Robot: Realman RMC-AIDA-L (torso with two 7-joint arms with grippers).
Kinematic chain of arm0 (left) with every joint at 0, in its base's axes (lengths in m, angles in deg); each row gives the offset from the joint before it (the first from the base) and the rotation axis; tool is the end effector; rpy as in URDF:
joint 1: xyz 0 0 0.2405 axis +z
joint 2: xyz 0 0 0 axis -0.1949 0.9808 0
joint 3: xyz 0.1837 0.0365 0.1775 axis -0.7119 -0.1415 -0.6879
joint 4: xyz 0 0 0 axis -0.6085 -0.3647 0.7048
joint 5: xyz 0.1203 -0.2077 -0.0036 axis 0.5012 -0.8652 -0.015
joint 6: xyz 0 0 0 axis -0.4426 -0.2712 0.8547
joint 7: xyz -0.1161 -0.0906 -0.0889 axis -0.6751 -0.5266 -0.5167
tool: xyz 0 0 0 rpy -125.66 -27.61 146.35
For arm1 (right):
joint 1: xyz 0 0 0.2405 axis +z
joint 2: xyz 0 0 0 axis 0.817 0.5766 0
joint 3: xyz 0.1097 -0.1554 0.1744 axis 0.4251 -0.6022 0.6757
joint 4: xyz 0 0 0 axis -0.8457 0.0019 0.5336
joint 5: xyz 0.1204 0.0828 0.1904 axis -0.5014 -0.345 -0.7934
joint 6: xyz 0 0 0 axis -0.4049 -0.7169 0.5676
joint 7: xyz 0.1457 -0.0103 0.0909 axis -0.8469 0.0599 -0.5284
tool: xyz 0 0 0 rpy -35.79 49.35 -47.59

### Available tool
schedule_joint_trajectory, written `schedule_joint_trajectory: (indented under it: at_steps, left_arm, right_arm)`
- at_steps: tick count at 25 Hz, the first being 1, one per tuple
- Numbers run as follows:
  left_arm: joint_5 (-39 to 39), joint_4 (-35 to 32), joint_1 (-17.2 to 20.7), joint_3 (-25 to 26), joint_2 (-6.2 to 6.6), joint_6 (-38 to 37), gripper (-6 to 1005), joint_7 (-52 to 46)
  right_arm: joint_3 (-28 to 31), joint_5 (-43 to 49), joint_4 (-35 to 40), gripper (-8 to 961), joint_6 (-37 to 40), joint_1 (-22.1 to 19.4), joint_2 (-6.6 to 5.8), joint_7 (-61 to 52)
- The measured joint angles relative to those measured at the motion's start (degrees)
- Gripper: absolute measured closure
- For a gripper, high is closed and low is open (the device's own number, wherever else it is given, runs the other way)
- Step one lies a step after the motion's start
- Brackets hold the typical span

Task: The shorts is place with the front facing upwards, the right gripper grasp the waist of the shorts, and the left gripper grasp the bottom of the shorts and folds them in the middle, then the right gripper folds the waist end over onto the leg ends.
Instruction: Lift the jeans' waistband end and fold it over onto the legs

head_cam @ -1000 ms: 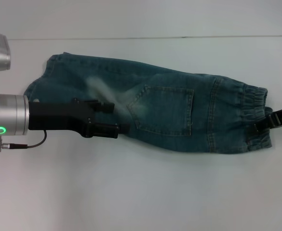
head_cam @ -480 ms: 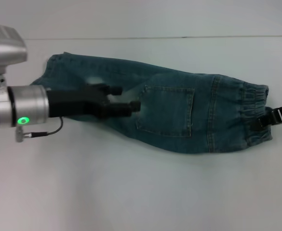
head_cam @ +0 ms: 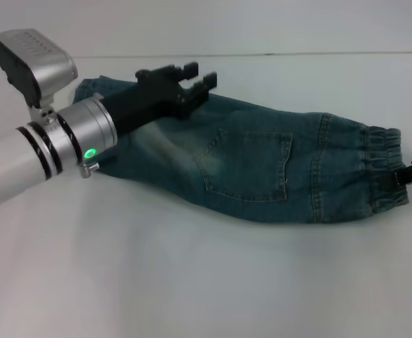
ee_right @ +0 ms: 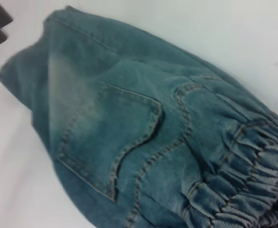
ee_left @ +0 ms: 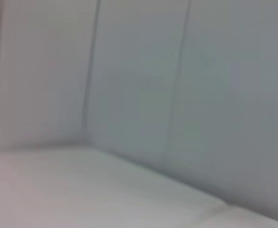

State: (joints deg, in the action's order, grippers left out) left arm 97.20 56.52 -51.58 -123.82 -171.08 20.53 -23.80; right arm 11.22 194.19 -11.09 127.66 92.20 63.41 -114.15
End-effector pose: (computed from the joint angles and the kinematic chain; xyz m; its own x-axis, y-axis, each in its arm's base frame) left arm -0.2078 0.4352 -0.0928 0.6809 0.1909 0.7071 0.5680 -0.7472 -0.3452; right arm 0.3103 0.3912 0.0548 0.4157 -0.8920 -0.1773 -0.9048 -0.3858 -0.1804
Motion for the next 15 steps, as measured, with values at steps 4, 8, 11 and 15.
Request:
schedule_joint_trajectory:
  at_steps: [4, 8, 11, 15]
  left_arm:
    - [-14.90, 8.72, -1.91, 0.30, -0.01, 1.78, 625, 21.10]
    - [-22.05, 17.14, -4.74, 0.29, -0.05, 1.95, 747, 41.26]
    - [-22.23, 21.22, -6.87, 0.42, -0.05, 3.54, 810, 51.68]
    - [-22.02, 24.42, -8.14, 0.51, -0.07, 5.31, 894, 60.47]
  right_arm:
    - [2.81, -1.68, 0.14, 852, 3.58, -0.57, -0.34, 0.86]
    - [4.24, -5.69, 0.05, 853, 7.31, -1.20, -1.91, 1.25]
    - [5.62, -9.91, 0.14, 857, 10.58, -1.52, -3.08, 1.53]
    - [7.14, -15.13, -0.08, 857, 14.14, -2.08, -4.90, 1.55]
